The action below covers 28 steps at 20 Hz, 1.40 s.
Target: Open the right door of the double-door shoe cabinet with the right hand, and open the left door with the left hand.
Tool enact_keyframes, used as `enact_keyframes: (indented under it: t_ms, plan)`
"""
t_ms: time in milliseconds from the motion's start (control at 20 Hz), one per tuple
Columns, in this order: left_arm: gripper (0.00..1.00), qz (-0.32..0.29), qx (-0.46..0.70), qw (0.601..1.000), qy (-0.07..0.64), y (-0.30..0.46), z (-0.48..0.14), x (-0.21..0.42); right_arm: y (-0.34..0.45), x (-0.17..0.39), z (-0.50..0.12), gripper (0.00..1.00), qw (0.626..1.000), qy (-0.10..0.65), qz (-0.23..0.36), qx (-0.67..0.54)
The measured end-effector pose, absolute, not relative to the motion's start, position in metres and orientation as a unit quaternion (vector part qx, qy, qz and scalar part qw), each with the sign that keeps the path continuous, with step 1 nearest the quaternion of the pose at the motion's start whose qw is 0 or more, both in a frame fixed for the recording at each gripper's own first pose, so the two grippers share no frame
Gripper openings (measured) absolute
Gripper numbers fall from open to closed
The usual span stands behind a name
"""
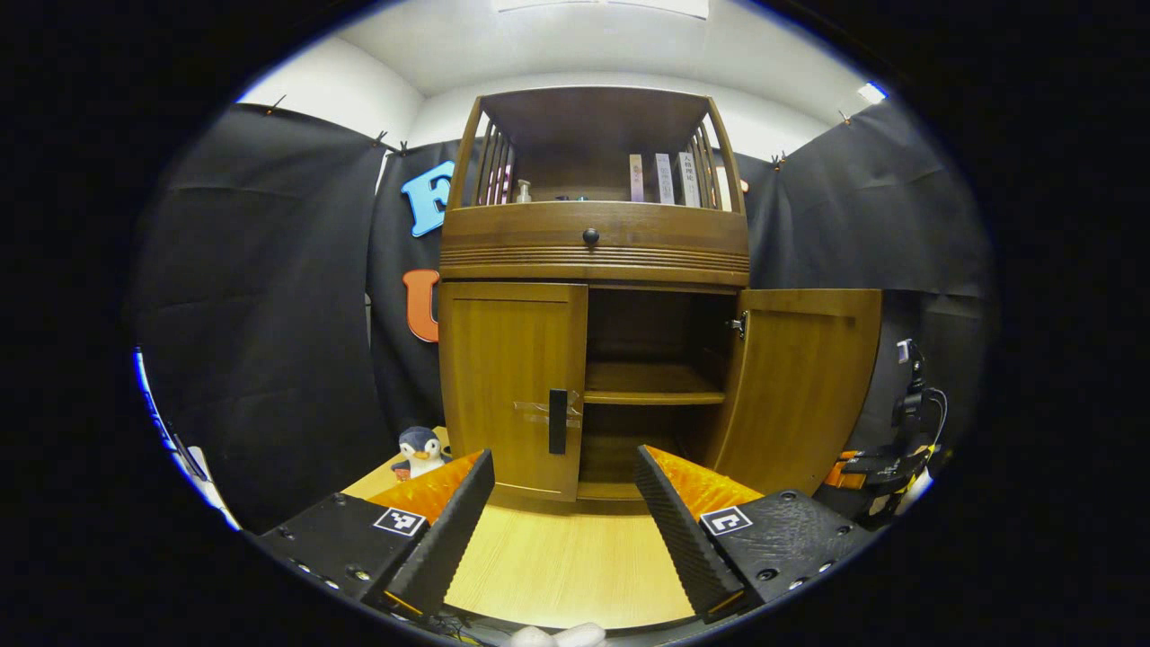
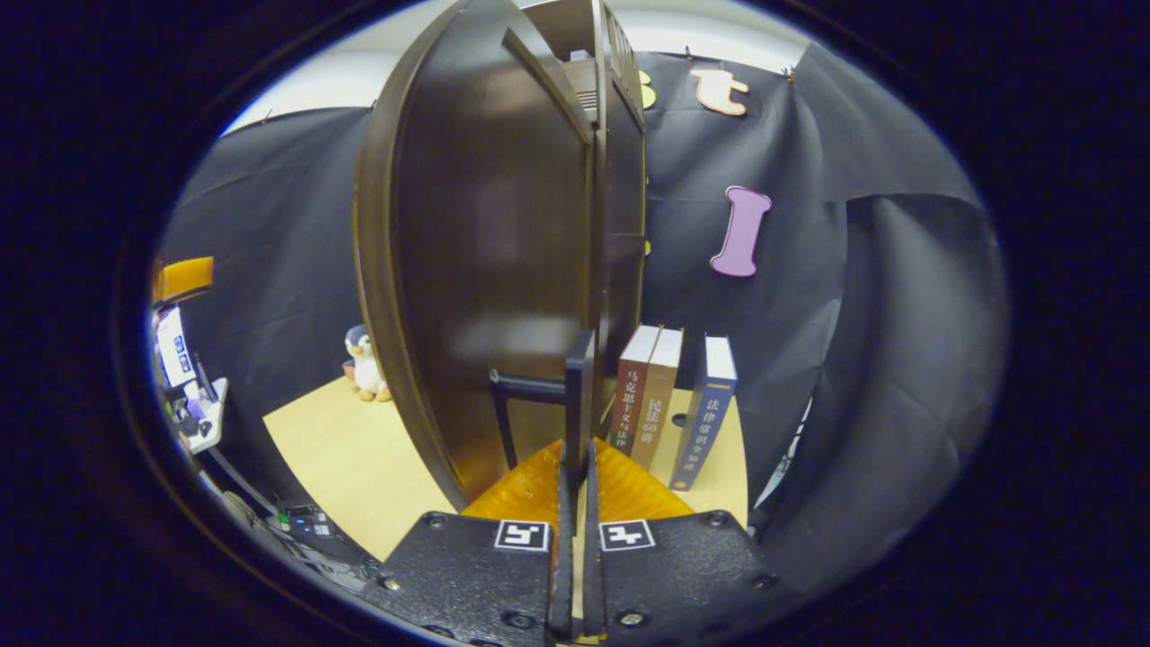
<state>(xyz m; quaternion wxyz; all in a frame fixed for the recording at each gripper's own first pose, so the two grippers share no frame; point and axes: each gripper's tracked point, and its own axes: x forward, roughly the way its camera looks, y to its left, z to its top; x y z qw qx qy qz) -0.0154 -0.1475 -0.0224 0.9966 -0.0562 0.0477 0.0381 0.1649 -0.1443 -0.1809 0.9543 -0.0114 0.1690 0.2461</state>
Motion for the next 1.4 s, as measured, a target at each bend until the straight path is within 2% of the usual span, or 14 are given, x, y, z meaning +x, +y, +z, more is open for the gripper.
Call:
enact_keyframes:
  t_ms: [50, 150, 200, 400, 450, 550, 650, 700, 750, 800, 1050, 1250, 1400]
  plan:
    - [1.00, 0.039, -0.055, 0.997, 0.048, -0.146, -0.022, -0.017, -0.147, 0.163, -0.180, 0.08, 0.953, 0.169, 0.252, -0.005]
    - [1.00, 0.040, -0.052, 0.997, 0.050, -0.141, -0.019, -0.019, -0.155, 0.155, -0.175, 0.14, 0.951, 0.166, 0.259, 0.005]
    - [0.95, 0.038, -0.050, 0.997, 0.051, -0.135, -0.019, -0.020, -0.164, 0.152, -0.172, 0.27, 0.953, 0.164, 0.254, 0.006]
    - [0.95, 0.028, -0.048, 0.997, 0.051, -0.108, -0.020, -0.010, -0.197, 0.132, -0.144, 0.80, 0.972, 0.146, 0.185, 0.010]
    - [0.95, 0.023, -0.049, 0.997, 0.050, -0.103, -0.020, -0.008, -0.202, 0.124, -0.132, 0.78, 0.978, 0.136, 0.161, 0.012]
    - [0.95, 0.014, -0.045, 0.998, 0.051, -0.090, -0.021, 0.002, -0.201, 0.099, -0.106, 0.84, 0.985, 0.113, 0.128, 0.016]
    - [0.95, 0.004, -0.040, 0.998, 0.056, -0.077, -0.025, 0.013, -0.189, 0.080, -0.079, 1.00, 0.991, 0.087, 0.103, 0.014]
    - [0.95, -0.002, -0.039, 0.998, 0.058, -0.072, -0.027, 0.017, -0.179, 0.074, -0.071, 1.00, 0.992, 0.079, 0.095, 0.011]
    - [1.00, -0.005, -0.039, 0.998, 0.058, -0.065, -0.028, 0.022, -0.168, 0.065, -0.061, 1.00, 0.994, 0.072, 0.083, 0.007]
    - [0.95, -0.009, -0.039, 0.998, 0.057, -0.058, -0.030, 0.024, -0.158, 0.059, -0.054, 1.00, 0.995, 0.065, 0.073, 0.004]
    - [0.95, -0.021, -0.031, 0.998, 0.054, -0.029, -0.040, 0.039, -0.089, 0.043, -0.037, 1.00, 0.998, 0.042, 0.036, 0.011]
    - [0.95, -0.029, -0.024, 0.998, 0.053, -0.017, -0.052, 0.044, -0.023, 0.045, -0.066, 1.00, 0.998, 0.050, 0.028, 0.023]
    - [0.95, -0.031, -0.017, 0.998, 0.056, -0.012, -0.061, 0.048, 0.021, 0.046, -0.093, 1.00, 0.995, 0.078, 0.051, 0.027]
